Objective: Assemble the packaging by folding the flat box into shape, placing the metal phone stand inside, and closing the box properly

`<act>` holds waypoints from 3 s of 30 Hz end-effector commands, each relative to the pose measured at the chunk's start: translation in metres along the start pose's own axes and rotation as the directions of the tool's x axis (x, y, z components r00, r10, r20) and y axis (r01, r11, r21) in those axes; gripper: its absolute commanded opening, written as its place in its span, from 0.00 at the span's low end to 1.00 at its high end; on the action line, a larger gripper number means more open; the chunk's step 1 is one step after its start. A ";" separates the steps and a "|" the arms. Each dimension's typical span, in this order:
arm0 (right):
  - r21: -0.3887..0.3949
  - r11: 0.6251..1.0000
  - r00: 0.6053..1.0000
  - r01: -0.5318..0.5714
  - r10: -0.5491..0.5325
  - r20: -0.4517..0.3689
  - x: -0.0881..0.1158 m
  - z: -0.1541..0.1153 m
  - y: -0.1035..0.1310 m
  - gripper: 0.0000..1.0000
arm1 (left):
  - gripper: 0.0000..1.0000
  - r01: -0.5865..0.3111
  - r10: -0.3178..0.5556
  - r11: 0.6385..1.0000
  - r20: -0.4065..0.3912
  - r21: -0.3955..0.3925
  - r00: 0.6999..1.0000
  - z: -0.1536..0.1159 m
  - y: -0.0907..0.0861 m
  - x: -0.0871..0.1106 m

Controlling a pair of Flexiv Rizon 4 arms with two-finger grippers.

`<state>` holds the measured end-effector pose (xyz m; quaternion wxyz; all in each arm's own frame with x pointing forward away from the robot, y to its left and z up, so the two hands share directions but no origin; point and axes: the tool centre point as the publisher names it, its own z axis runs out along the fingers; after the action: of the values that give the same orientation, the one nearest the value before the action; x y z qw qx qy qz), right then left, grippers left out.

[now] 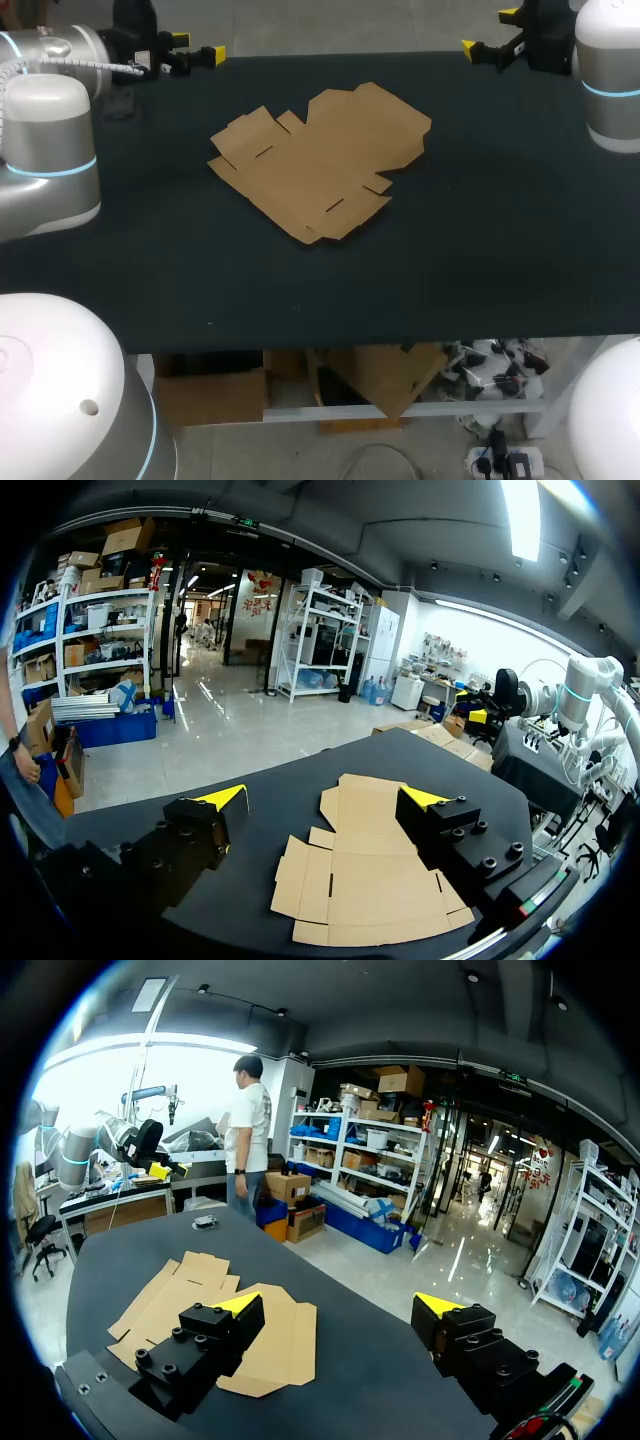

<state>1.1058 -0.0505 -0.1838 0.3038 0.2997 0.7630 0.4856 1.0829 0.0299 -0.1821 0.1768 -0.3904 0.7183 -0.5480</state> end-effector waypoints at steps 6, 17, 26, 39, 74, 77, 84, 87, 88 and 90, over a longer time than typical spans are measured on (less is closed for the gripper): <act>-0.003 1.000 1.000 0.000 0.000 0.002 0.001 -0.001 0.000 1.00 | 1.00 0.000 0.000 1.000 0.001 0.001 1.000 0.000 0.000 0.000; -0.003 1.000 1.000 0.000 0.000 0.002 0.001 -0.001 0.000 1.00 | 1.00 -0.011 0.011 1.000 0.000 -0.009 1.000 0.001 -0.003 0.002; 0.034 0.999 0.999 -0.034 0.034 0.006 0.000 -0.005 0.002 1.00 | 1.00 0.028 -0.028 0.997 0.011 -0.078 1.000 0.000 -0.009 0.005; 0.158 0.961 0.973 -0.227 0.231 -0.005 0.011 -0.017 -0.001 1.00 | 1.00 0.089 -0.087 0.966 0.019 -0.243 0.996 -0.004 -0.003 0.010; 0.445 0.729 0.817 -0.520 0.577 0.007 0.056 -0.043 -0.043 1.00 | 1.00 0.188 -0.216 0.825 0.011 -0.533 0.976 -0.020 0.035 0.012; 0.445 0.729 0.817 -0.520 0.577 0.007 0.056 -0.043 -0.043 1.00 | 1.00 0.188 -0.216 0.825 0.011 -0.533 0.976 -0.020 0.035 0.012; 0.445 0.729 0.817 -0.520 0.577 0.007 0.056 -0.043 -0.043 1.00 | 1.00 0.188 -0.216 0.825 0.011 -0.533 0.976 -0.020 0.035 0.012; 0.445 0.729 0.817 -0.520 0.577 0.007 0.056 -0.043 -0.043 1.00 | 1.00 0.188 -0.216 0.825 0.011 -0.533 0.976 -0.020 0.035 0.012; 0.445 0.729 0.817 -0.520 0.577 0.007 0.056 -0.043 -0.043 1.00 | 1.00 0.188 -0.216 0.825 0.011 -0.533 0.976 -0.020 0.035 0.012; 0.445 0.729 0.817 -0.520 0.577 0.007 0.056 -0.043 -0.043 1.00 | 1.00 0.188 -0.216 0.825 0.011 -0.533 0.976 -0.020 0.035 0.012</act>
<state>1.0318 -0.0471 -0.2193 0.0233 0.5385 0.7454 0.3923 1.0472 0.0376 -0.2080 -0.0076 -0.4834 0.7952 -0.3659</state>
